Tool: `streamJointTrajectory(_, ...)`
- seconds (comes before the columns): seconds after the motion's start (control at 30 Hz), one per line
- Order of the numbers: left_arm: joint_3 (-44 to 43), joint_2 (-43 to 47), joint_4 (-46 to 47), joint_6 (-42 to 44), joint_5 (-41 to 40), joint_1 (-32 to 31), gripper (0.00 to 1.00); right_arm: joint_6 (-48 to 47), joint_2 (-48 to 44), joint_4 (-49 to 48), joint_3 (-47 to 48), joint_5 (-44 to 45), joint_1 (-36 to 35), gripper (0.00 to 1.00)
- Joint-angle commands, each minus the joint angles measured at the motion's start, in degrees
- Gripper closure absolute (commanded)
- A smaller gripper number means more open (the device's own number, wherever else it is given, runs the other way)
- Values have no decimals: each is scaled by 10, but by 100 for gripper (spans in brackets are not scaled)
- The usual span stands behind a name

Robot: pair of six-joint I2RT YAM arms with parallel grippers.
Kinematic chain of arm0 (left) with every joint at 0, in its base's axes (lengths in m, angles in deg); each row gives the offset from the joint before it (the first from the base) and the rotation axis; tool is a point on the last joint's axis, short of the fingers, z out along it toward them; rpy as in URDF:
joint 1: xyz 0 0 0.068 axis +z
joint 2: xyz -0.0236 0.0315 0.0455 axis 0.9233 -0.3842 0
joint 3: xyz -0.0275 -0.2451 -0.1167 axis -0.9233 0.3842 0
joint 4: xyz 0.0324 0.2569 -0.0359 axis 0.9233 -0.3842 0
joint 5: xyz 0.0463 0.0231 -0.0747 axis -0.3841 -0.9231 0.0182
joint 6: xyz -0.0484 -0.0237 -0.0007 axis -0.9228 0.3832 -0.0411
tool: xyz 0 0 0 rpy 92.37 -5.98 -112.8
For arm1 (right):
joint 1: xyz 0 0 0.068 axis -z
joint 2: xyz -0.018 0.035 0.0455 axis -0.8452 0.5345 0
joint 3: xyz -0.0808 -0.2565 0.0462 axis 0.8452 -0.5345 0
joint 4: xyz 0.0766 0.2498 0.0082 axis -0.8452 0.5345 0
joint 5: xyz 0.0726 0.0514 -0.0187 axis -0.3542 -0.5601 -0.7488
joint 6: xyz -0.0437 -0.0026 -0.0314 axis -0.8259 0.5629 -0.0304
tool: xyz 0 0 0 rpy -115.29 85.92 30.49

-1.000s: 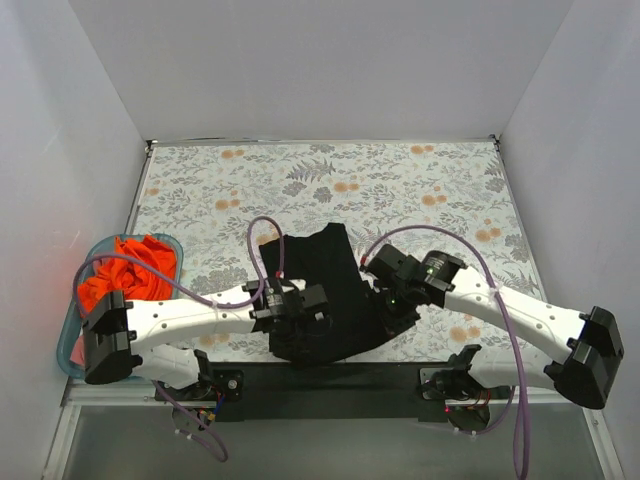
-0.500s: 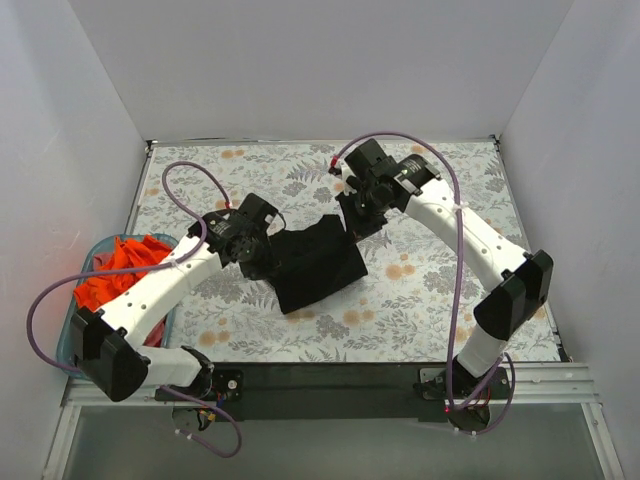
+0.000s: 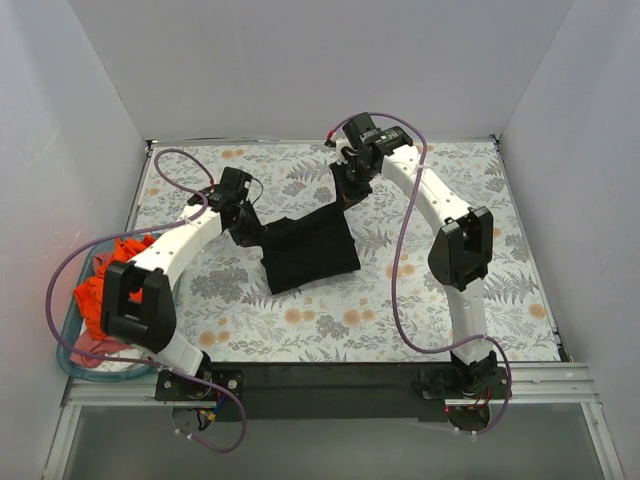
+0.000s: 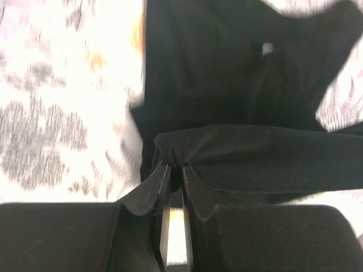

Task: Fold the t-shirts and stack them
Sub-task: Fold the tshirt

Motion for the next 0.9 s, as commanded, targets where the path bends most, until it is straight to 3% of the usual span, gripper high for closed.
streamJointTrajectory(0.0, -31, -69, 81, 35, -13, 32, 100, -2, 37, -57, 23, -25, 48, 99)
streamJointTrajectory(0.23, -103, -199, 121, 50, -40, 52, 100, 6, 102, -171, -28, -60, 69, 99)
streamJointTrajectory(0.43, -63, -210, 148, 33, -55, 53, 100, -4, 124, -222, -44, -59, 72, 98)
streamJointTrajectory(0.47, -60, -210, 152, 31, -58, 53, 100, -3, 123, -227, -47, -58, 71, 96)
streamJointTrajectory(0.5, -58, -211, 158, 30, -58, 53, 100, -2, 121, -232, -57, -57, 72, 88)
streamJointTrajectory(0.63, -59, -204, 166, 29, -64, 53, 100, 1, 104, -258, -73, -52, 73, 84)
streamJointTrajectory(0.73, -55, -179, 167, 26, -75, 53, 100, 7, 75, -276, -89, -47, 73, 66)
streamJointTrajectory(0.87, -43, -144, 185, 32, -85, 53, 96, 20, 16, -312, -113, -30, 73, 56)
